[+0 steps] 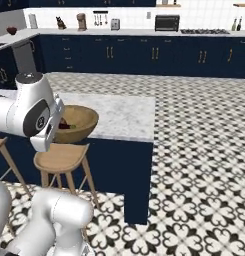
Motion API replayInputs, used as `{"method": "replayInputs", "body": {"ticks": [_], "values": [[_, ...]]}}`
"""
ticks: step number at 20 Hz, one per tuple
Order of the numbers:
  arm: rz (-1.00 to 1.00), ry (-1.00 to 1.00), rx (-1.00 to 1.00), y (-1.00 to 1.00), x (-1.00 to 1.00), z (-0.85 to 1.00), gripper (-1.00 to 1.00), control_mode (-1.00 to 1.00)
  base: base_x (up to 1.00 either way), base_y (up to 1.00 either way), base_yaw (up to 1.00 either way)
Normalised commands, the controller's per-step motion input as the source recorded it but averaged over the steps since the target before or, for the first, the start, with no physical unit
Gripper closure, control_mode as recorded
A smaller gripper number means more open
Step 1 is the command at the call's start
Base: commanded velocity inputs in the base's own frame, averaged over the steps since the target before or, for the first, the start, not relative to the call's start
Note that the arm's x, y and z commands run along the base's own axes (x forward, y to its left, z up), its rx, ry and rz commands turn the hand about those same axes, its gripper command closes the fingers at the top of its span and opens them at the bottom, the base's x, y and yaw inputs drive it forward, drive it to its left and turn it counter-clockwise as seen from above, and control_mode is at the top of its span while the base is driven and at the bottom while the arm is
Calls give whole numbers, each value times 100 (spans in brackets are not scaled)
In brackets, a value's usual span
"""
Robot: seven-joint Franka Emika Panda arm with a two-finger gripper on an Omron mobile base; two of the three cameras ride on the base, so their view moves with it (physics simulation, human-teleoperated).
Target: Pick the chicken drumstick and eggplant from their plates and place them in the bowl. Then put the bowl in the fridge.
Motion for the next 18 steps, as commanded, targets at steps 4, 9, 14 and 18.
{"method": "replayInputs", "body": {"ticks": [4,9,14,18], "values": [[0,0,0,0,0,0,100,100,-6,-100,0],[0,0,0,0,0,0,100,100,19,-100,-2],[0,0,0,0,0,0,100,100,58,-100,-2],[0,0,0,0,0,0,100,100,87,-89,0]]}}
